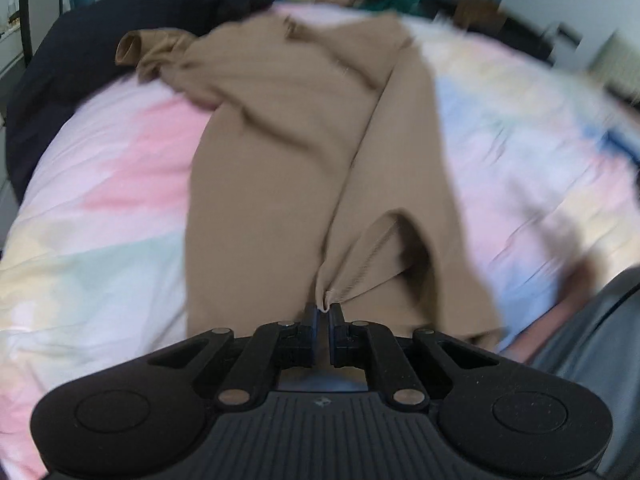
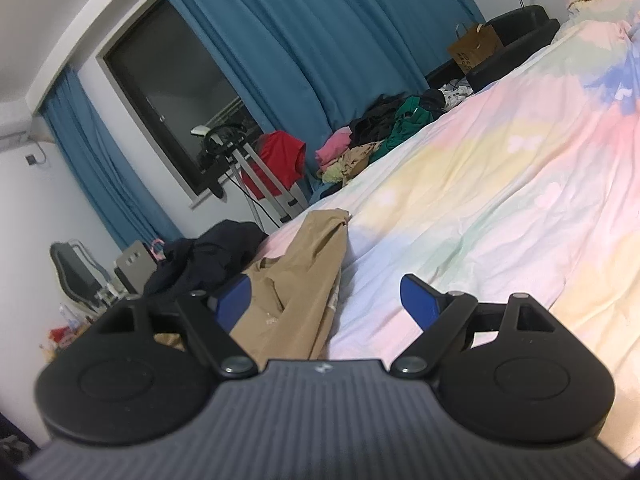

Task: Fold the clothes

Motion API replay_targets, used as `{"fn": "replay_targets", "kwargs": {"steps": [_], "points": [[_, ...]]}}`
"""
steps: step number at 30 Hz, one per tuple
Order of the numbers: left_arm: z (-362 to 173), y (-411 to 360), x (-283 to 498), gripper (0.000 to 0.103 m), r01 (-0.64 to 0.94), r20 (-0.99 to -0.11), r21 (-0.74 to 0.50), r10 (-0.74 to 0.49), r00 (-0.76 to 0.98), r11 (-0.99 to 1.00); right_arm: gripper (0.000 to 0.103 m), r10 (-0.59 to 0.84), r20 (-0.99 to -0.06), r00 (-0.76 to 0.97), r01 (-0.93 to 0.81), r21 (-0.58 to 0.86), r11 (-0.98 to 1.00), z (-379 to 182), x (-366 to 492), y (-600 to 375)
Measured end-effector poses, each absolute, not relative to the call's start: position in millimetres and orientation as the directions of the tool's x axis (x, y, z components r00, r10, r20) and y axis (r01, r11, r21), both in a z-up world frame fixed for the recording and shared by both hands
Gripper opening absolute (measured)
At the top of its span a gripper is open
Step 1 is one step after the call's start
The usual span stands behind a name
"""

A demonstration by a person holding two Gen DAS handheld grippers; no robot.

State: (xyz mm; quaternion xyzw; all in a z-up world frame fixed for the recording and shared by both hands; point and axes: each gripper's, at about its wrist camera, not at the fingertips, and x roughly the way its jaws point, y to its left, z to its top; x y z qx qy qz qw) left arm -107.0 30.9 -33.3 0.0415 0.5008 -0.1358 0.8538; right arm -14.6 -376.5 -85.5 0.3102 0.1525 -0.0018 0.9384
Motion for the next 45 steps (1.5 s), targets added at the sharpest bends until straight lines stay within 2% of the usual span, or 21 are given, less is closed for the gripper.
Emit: {"fn": "replay_targets", "kwargs": {"steps": [3,5,8,11,12,14,18,24,25,26,27,32,37,41,44,45], "points": [[-25.0,35.7,-107.4,0.009,0.277,-0.838,-0.095,-0.227,0.496,0.956,0.084,0.090,-0.306,0.948,0.100,0.553,0.828,-84.6,-12.7,-370.3],[-17.8,35.3,-110.0,0.022,0.298,-0.807,-0.128,-0.274,0.524,0.946,0.084,0.095,-0.323,0.942,0.097,0.529,0.843,-84.5,-10.4,-364.9],[-11.1,35.8,-109.3,0.039,0.320,-0.763,-0.189,-0.344,0.548,0.928,0.084,0.156,-0.403,0.902,0.064,0.481,0.874,-90.4,4.1,-349.0],[-7.2,42.6,-110.6,0.041,0.316,-0.723,-0.256,-0.398,0.565,0.914,0.081,0.326,-0.525,0.786,-0.014,0.512,0.859,-111.5,30.8,-327.8],[-7.4,47.7,-108.4,0.041,0.308,-0.708,-0.292,-0.421,0.567,0.905,0.070,0.392,-0.574,0.719,-0.033,0.535,0.844,-122.0,39.9,-320.3],[-10.3,58.2,-103.0,0.042,0.289,-0.679,-0.365,-0.465,0.568,0.885,0.062,0.489,-0.659,0.572,-0.058,0.562,0.825,-140.6,55.5,-304.7],[-23.4,74.6,-90.3,0.042,0.225,-0.671,-0.445,-0.488,0.558,0.867,0.060,0.486,-0.786,0.382,-0.108,0.484,0.868,-158.2,70.9,-269.5],[-33.7,79.3,-83.5,0.043,0.195,-0.702,-0.430,-0.462,0.542,0.882,0.057,0.428,-0.874,0.228,-0.249,0.373,0.894,-176.5,68.9,-203.7],[-35.1,78.8,-82.9,0.043,0.193,-0.710,-0.424,-0.457,0.536,0.885,0.049,0.392,-0.892,0.224,-0.291,0.323,0.901,-178.1,65.1,-193.7],[-36.4,78.9,-83.0,0.043,0.191,-0.715,-0.418,-0.451,0.534,0.888,0.031,0.359,-0.906,0.224,-0.322,0.278,0.905,-177.3,60.5,-189.0],[-37.7,78.9,-83.3,0.043,0.189,-0.720,-0.412,-0.446,0.532,0.891,0.015,0.325,-0.919,0.225,-0.351,0.235,0.907,-176.2,56.1,-184.7],[-40.9,82.6,-83.4,0.045,0.164,-0.733,-0.398,-0.421,0.534,0.902,0.008,0.243,-0.945,0.220,-0.327,0.164,0.931,-150.3,40.5,-207.0],[-45.3,83.5,-80.0,0.046,0.129,-0.766,-0.373,-0.384,0.515,0.919,0.007,0.163,-0.954,0.252,-0.315,0.079,0.946,-124.9,16.4,-233.9],[-44.2,83.7,-81.3,0.046,0.134,-0.763,-0.372,-0.384,0.519,0.919,0.010,0.106,-0.920,0.377,-0.317,-0.020,0.948,-101.4,2.3,-254.5],[-42.2,80.6,-82.6,0.048,0.144,-0.760,-0.357,-0.376,0.530,0.923,0.012,0.211,-0.861,0.463,-0.350,0.041,0.936,-85.4,-4.2,-255.9],[-41.7,79.6,-83.0,0.048,0.146,-0.760,-0.351,-0.373,0.533,0.925,0.018,0.250,-0.850,0.464,-0.384,0.061,0.921,-84.6,-6.2,-247.5]]}}
